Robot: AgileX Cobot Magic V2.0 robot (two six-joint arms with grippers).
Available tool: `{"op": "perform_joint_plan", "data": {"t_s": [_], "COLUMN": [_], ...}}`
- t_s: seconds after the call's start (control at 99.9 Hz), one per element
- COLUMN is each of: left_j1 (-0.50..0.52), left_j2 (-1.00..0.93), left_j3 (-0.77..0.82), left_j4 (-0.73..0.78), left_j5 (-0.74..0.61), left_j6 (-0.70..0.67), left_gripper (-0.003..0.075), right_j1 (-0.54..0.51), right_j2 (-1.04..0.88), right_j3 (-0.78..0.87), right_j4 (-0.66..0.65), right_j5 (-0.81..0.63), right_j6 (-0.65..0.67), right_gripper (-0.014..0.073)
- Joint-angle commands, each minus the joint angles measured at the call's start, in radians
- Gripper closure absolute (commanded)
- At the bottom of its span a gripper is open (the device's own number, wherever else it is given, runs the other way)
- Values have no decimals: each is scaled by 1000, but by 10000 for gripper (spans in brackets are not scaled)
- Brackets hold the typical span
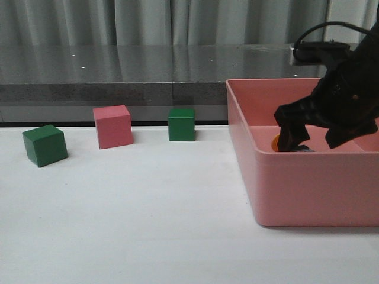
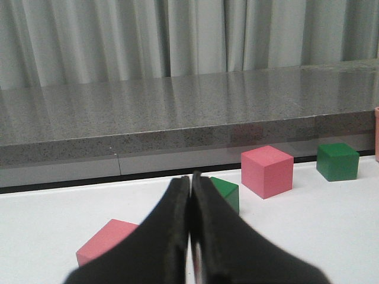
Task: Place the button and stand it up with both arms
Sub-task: 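Lower the right gripper into the pink bin and grasp the yellow button, then lift the button out of the bin and carry it toward the cubes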
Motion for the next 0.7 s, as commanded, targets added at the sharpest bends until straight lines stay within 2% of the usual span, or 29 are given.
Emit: {"op": "perform_joint_plan", "data": {"t_s": [0.0,0.07,0.14,0.31,0.38,0.541,0.691], "left_j1": [2,2,2,2,2,2,2], "left_j2": [-29,-29,-29,-29,-29,-29,-29], "left_j3": [45,45,45,45,45,45,45], "left_j4": [2,2,2,2,2,2,2], "left_j5": [-75,-75,-75,-75,-75,-75,-75], "left_j6": [-8,-8,-8,-8,-8,-8,-8], "left_gripper": [740,740,740,740,740,740,740], "right_j1": [0,0,0,0,0,16,87], "right_j2": [-14,-3,5,2,-9,-82,-155], "right_j3": [-32,-33,-33,-43,-66,-170,-296], "right_j4": [3,3,3,3,4,4,4], "right_j5": [-65,-66,-64,-15,43,204,283], "right_j6": [-11,-11,-11,-11,-11,-14,-78], "right_gripper": [-38,-34,39,466,564,582,582]}}
